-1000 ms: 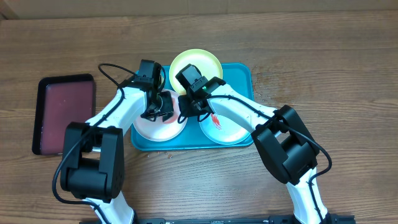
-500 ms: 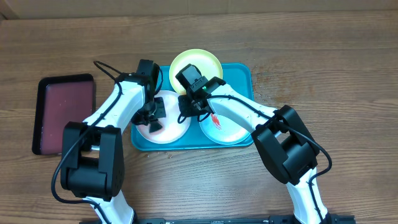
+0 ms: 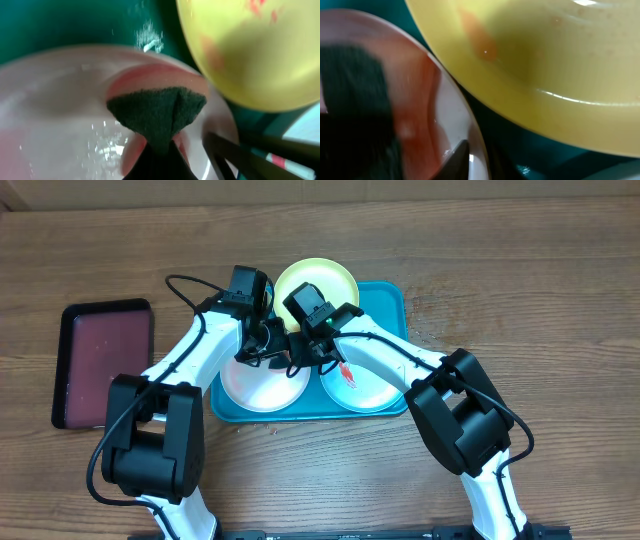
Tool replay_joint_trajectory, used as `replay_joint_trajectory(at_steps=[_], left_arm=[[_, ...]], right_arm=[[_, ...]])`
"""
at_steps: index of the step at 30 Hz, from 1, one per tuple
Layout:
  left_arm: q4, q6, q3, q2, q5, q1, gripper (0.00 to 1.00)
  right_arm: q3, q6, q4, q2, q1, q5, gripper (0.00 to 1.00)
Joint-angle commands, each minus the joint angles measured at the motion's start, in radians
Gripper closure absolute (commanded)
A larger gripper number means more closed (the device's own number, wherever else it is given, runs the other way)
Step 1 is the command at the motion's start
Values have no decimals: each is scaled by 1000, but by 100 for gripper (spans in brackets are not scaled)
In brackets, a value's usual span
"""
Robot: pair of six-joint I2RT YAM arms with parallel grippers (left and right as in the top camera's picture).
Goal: Clean dirty plates on tray and stack at the side
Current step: 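Scrub the white plate with the sponge while right gripper holds it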
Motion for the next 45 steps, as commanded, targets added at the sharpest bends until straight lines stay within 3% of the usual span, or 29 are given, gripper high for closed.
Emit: replay_joint_trajectory(at_steps=[1,6,9,12,17,21,30,40,45], left_arm=[[12,-21,11,9,-140,0,96],[-22,-20,11,9,-364,22,96],[-42,-1,11,9,-373,37,96],[-48,26,11,9,-234,41,96],[-79,32,6,9,152,29,96],[-89,-22,-11,9,242,-26,96],[-82,-21,-28,9,-66,-51,96],[-240,-21,-39,9,-493,27,96],[-195,-20,-39,9,-471,38,96]], right_arm=[[18,5,-4,18,-3,11,96],[18,6,-15,18,-3,11,96],[14,10,-16,19,-3,10,96],[13,25,-16,23,-3,10,96],[12,36,-16,25,-3,10,96],[12,35,-16,25,-3,10,96],[12,35,-27,25,-3,11,96],[12,31,-27,25,-3,11,96],[12,31,-26,25,-3,11,96]])
